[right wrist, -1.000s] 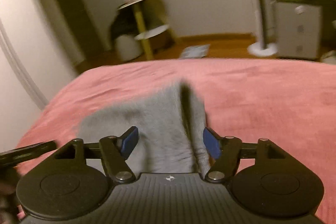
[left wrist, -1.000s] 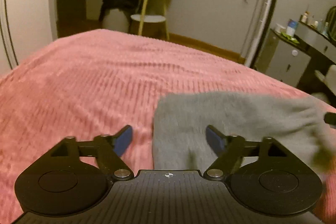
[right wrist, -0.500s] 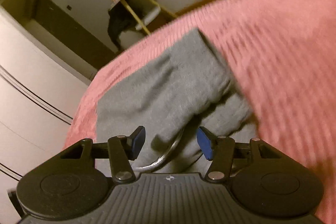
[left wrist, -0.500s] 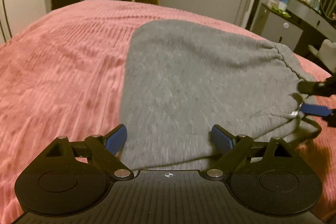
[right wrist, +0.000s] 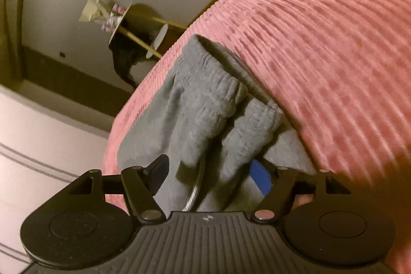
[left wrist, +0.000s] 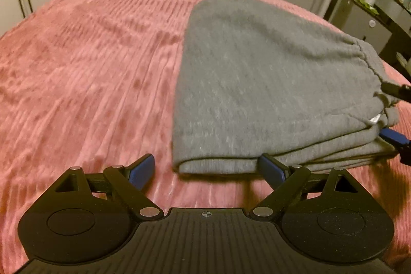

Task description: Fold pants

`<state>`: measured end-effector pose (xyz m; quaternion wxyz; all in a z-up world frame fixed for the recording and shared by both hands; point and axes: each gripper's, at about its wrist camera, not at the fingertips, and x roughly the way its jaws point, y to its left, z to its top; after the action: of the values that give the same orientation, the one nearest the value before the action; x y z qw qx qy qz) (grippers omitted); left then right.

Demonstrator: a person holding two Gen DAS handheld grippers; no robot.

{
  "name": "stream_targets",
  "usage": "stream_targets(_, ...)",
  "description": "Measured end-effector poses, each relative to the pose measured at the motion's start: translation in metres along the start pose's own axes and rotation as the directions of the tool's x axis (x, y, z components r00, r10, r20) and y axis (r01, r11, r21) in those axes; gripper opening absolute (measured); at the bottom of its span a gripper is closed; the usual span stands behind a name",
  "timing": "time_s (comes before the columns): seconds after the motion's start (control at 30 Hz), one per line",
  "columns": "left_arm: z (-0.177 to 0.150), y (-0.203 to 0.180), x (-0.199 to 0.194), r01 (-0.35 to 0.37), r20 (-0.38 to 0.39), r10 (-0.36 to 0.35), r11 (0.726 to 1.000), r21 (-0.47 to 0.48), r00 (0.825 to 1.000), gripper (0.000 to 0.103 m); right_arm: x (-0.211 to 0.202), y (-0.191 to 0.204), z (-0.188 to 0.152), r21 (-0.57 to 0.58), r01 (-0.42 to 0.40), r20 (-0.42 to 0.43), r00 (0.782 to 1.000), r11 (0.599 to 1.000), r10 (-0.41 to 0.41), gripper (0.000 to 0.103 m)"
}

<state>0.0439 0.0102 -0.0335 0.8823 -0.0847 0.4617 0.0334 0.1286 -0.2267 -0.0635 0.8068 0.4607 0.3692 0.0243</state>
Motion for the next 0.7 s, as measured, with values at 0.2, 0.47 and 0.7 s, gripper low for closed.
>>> stream_targets(0.2,-0.002,0.008,-0.005,-0.023,0.012,0.023,0.998,-0.054,1.0,0.092,0.013,0.016,-0.001,-0.084,0.089,0.027,0.996,0.992,-0.087,0.026)
stream_targets(0.47,0.005,0.003,-0.014,-0.068,0.078,0.069,0.998,-0.018,0.995,0.095,-0.016,0.028,-0.027,-0.294,0.136,0.131,0.986,0.946,-0.101,0.013)
stream_targets(0.7,0.005,0.005,-0.01,-0.061,0.054,0.063,0.997,-0.039,0.997,0.095,-0.014,0.027,-0.029,-0.357,0.23,0.105,0.973,0.905,-0.205,0.031)
